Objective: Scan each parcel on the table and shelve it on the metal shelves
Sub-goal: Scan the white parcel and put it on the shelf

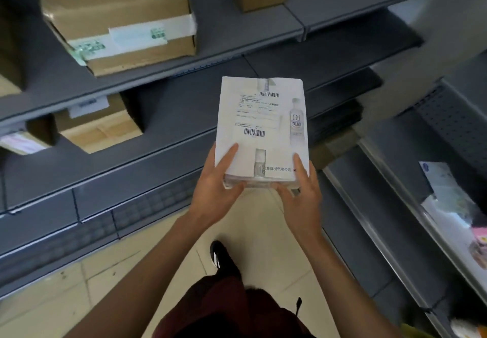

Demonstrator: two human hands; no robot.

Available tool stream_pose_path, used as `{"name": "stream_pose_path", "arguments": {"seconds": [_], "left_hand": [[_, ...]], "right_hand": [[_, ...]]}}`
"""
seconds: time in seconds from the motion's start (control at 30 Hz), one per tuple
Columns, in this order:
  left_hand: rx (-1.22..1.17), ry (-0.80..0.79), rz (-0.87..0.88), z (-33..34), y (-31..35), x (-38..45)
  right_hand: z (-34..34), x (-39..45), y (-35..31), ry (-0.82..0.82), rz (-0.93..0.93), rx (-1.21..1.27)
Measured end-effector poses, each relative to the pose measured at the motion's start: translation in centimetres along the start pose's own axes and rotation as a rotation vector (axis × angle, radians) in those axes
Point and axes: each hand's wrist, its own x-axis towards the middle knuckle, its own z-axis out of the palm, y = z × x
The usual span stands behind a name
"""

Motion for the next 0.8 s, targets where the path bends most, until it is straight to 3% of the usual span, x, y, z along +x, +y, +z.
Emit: {"name": "stream_pose_path", "arguments": {"seconds": [0.23, 0.8], "left_hand": [[0.001, 0.096, -0.088, -0.8, -2.2, 2.7], [0.016, 0.346, -0.29, 3.2, -6.7, 6.0]], "right_hand": [[2.6, 5.4, -0.6, -0.143, -0.102, -0.147], [6.2, 15.4, 4.1, -0.425, -0.299, -0.159]]}}
